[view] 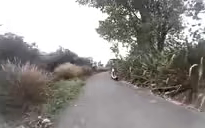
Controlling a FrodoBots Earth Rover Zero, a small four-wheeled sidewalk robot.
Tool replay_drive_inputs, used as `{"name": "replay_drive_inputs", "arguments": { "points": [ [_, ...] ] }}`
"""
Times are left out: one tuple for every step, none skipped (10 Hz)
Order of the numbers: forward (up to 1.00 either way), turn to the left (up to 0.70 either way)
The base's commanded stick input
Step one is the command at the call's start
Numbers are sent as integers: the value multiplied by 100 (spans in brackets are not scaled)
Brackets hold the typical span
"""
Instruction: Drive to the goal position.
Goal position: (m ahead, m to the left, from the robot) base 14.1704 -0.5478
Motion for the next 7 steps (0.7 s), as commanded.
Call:
{"name": "replay_drive_inputs", "arguments": {
  "points": [
    [100, 0],
    [100, 0],
    [100, 0],
    [100, 0],
    [100, 28],
    [100, 40],
    [100, 38]
  ]
}}
